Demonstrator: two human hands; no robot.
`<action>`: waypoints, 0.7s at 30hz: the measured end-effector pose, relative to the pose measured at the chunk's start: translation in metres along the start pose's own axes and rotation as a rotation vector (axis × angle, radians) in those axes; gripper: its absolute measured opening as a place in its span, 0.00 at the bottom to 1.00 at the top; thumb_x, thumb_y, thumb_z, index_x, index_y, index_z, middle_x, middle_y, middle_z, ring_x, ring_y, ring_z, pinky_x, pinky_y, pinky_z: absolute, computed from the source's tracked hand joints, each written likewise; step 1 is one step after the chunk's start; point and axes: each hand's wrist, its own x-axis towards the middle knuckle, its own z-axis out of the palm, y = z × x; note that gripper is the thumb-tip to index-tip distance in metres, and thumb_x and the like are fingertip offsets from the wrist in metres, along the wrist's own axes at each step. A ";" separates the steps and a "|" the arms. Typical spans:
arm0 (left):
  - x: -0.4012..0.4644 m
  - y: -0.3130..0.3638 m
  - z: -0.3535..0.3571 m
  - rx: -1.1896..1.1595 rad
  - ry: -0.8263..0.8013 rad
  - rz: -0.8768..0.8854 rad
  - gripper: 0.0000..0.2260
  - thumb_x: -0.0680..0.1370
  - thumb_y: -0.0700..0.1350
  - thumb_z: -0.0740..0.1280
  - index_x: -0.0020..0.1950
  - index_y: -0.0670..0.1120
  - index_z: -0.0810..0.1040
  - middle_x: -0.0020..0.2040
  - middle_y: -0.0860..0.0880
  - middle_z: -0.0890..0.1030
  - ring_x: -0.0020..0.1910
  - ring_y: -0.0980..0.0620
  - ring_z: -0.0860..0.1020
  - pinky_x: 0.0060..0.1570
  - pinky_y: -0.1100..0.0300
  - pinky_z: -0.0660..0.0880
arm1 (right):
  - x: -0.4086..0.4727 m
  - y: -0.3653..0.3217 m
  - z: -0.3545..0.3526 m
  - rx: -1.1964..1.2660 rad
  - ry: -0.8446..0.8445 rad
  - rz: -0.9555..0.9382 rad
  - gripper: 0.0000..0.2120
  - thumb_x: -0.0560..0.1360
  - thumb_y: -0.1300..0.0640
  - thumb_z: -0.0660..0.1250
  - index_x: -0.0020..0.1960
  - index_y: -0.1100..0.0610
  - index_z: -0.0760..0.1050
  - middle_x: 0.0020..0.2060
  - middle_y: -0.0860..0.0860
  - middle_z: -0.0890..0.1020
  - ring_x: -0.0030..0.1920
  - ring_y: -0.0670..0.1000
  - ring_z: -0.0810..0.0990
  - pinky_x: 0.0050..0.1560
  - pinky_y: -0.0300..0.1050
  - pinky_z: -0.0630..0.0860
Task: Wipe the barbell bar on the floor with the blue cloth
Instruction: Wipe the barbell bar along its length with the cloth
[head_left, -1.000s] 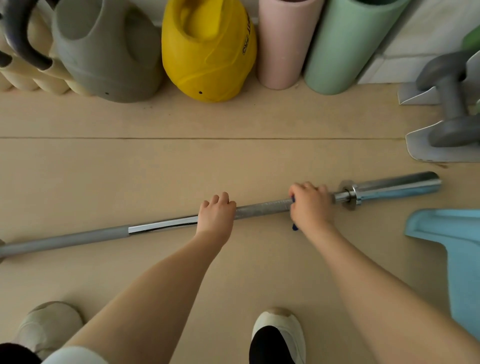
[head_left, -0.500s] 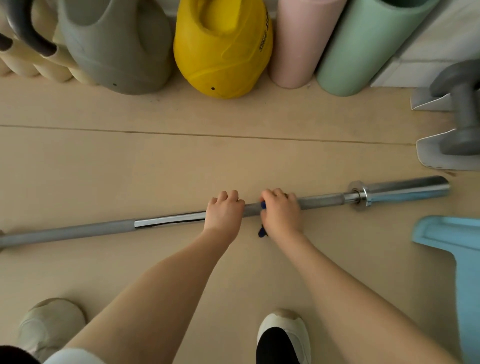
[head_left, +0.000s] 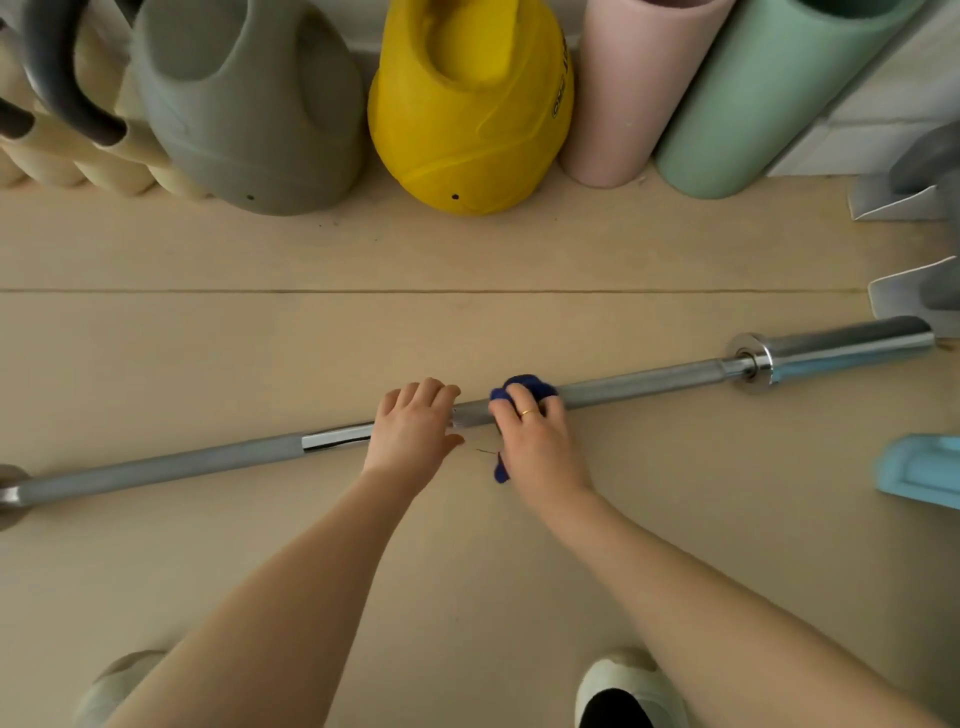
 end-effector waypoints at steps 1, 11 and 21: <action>-0.001 -0.010 -0.003 0.025 0.014 -0.003 0.21 0.74 0.47 0.69 0.66 0.46 0.71 0.61 0.47 0.74 0.61 0.45 0.72 0.61 0.53 0.65 | 0.001 -0.016 0.001 0.039 -0.038 -0.053 0.31 0.54 0.59 0.79 0.55 0.60 0.74 0.54 0.57 0.78 0.45 0.61 0.78 0.48 0.47 0.74; 0.005 -0.035 -0.004 -0.024 0.219 -0.031 0.11 0.60 0.36 0.79 0.36 0.47 0.81 0.33 0.50 0.81 0.34 0.45 0.79 0.35 0.55 0.74 | 0.036 -0.028 -0.011 -0.058 0.211 0.013 0.13 0.62 0.66 0.67 0.46 0.58 0.78 0.43 0.55 0.81 0.33 0.58 0.76 0.33 0.44 0.76; 0.010 -0.045 0.000 -0.049 0.215 -0.009 0.11 0.61 0.37 0.79 0.37 0.47 0.81 0.35 0.52 0.82 0.37 0.45 0.80 0.36 0.55 0.74 | 0.055 -0.007 -0.024 -0.091 0.209 0.167 0.11 0.64 0.67 0.56 0.39 0.58 0.75 0.36 0.55 0.79 0.33 0.58 0.75 0.31 0.45 0.71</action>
